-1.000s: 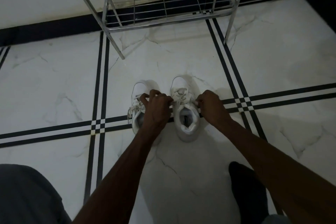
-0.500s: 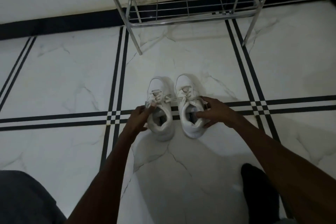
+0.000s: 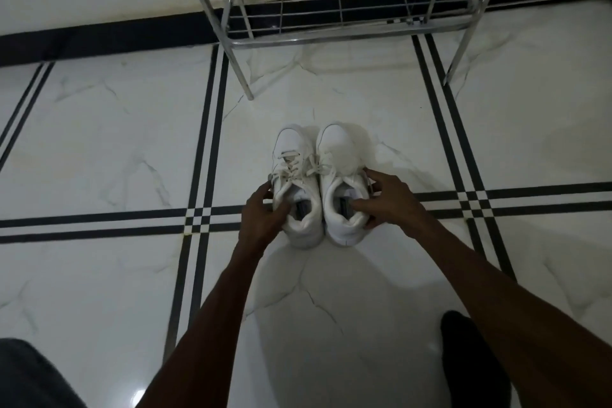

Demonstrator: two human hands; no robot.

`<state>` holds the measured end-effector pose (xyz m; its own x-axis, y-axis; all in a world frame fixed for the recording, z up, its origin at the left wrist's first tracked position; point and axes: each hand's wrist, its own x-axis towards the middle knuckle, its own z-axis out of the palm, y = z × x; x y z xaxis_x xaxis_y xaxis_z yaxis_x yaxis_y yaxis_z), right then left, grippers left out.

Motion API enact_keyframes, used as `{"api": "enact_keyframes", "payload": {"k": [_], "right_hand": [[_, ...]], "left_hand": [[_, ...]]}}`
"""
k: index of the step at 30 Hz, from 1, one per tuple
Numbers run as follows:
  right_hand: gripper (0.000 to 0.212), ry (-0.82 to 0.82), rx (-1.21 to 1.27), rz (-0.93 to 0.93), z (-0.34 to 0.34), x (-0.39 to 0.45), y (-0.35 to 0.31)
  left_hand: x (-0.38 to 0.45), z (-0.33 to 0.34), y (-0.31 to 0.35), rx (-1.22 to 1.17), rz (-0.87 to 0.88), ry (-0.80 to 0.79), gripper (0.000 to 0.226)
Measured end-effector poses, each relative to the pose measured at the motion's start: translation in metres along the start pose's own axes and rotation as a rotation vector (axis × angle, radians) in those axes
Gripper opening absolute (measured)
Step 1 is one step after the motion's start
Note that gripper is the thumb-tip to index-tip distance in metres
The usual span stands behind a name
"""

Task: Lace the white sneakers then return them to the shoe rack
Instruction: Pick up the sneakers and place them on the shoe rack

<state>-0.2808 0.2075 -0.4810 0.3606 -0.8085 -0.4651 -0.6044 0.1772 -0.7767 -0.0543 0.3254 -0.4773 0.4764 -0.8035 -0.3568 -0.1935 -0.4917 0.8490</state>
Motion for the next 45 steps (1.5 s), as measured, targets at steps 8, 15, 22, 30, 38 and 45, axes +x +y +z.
{"api": "enact_keyframes", "payload": {"k": [8,15,22,30,38,45], "right_hand": [[0.082,0.066,0.054,-0.034,-0.057,-0.018,-0.051],[0.089,0.038,0.107,0.017,-0.159,-0.088,-0.168],[0.088,0.066,0.073,0.027,-0.255,-0.123,-0.274],[0.085,0.048,0.104,0.005,-0.307,-0.048,-0.361],[0.083,0.074,0.033,-0.004,-0.307,0.088,-0.392],[0.078,0.039,-0.017,-0.009,-0.302,0.136,-0.380]], "left_hand": [[-0.007,-0.008,0.089,-0.010,0.025,0.032,0.059],[-0.056,-0.044,0.248,0.057,-0.014,0.004,0.064],[-0.075,-0.070,0.396,0.104,-0.015,-0.017,0.057],[0.012,-0.086,0.472,0.148,0.041,0.015,0.055],[0.154,-0.084,0.479,0.122,-0.005,-0.040,0.060],[0.202,-0.071,0.458,0.115,-0.097,-0.084,0.064]]}}
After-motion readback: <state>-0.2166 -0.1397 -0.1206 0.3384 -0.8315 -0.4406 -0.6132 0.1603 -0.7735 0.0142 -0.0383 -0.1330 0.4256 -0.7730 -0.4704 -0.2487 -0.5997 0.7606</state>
